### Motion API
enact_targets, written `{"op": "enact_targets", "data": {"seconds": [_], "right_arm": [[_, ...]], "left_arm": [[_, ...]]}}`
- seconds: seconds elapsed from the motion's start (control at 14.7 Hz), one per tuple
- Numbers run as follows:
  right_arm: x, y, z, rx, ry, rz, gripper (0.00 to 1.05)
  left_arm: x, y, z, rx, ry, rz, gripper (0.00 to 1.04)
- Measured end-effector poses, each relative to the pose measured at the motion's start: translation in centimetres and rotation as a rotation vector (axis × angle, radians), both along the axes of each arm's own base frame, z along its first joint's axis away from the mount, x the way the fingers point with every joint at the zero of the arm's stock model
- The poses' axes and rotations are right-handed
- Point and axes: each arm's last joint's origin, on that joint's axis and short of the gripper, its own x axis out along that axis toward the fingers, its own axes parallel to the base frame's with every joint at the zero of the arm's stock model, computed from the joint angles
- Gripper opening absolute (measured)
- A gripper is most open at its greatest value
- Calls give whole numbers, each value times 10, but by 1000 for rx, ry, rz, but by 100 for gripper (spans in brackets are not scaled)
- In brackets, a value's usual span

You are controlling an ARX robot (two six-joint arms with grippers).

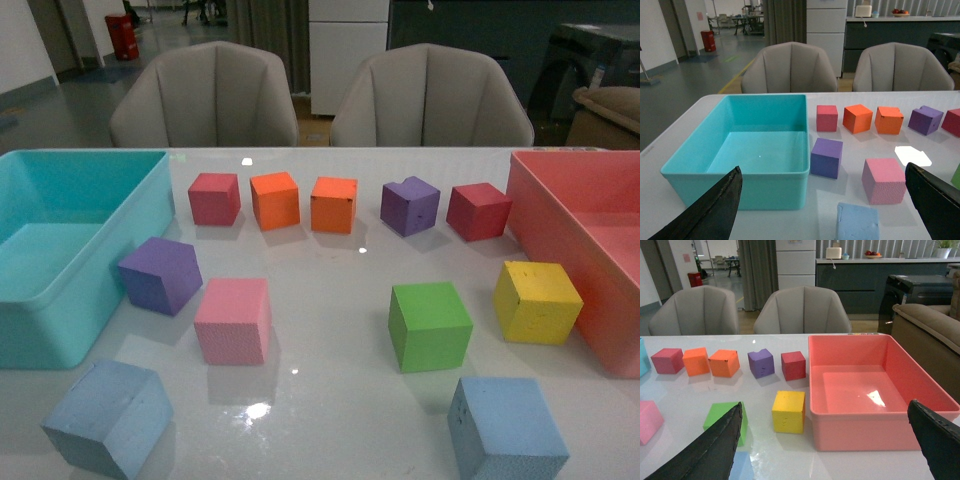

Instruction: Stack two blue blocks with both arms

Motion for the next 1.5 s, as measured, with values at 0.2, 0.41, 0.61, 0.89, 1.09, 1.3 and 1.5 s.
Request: {"op": "enact_targets", "data": {"seconds": [0.2, 0.41, 0.61, 0.89, 1.09, 1.3, 1.5], "right_arm": [[0, 0, 0, 0, 0, 0, 98], [0, 0, 0, 0, 0, 0, 98], [0, 0, 0, 0, 0, 0, 98], [0, 0, 0, 0, 0, 0, 98], [0, 0, 0, 0, 0, 0, 98], [0, 0, 0, 0, 0, 0, 98], [10, -1, 15, 29, -43, -48, 98]], "left_arm": [[0, 0, 0, 0, 0, 0, 98], [0, 0, 0, 0, 0, 0, 98], [0, 0, 0, 0, 0, 0, 98], [0, 0, 0, 0, 0, 0, 98], [0, 0, 0, 0, 0, 0, 98], [0, 0, 0, 0, 0, 0, 98], [0, 0, 0, 0, 0, 0, 98]]}}
